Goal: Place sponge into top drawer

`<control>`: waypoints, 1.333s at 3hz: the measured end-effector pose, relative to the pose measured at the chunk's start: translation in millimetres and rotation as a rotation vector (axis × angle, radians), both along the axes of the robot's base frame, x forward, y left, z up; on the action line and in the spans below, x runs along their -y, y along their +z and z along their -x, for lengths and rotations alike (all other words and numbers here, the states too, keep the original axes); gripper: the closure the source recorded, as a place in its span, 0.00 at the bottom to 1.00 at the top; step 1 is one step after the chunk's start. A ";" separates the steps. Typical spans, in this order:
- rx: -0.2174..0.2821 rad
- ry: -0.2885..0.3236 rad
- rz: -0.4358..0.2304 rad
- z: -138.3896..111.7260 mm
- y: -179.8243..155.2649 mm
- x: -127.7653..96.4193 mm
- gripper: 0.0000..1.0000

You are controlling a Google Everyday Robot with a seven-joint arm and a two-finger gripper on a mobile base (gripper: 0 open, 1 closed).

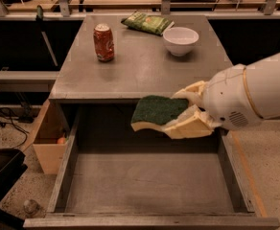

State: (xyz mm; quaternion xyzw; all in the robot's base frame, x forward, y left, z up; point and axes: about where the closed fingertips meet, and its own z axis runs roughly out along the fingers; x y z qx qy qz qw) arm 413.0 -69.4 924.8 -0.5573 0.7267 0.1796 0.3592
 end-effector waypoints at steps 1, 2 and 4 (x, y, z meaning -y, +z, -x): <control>-0.064 -0.074 -0.011 -10.3 -51.4 35.8 1.00; -0.116 -0.121 -0.026 -39.5 -101.8 60.5 1.00; -0.125 -0.050 -0.023 -60.7 -200.7 81.4 1.00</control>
Offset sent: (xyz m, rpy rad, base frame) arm 0.0826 -0.0942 -0.1742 0.0545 0.1927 -0.1793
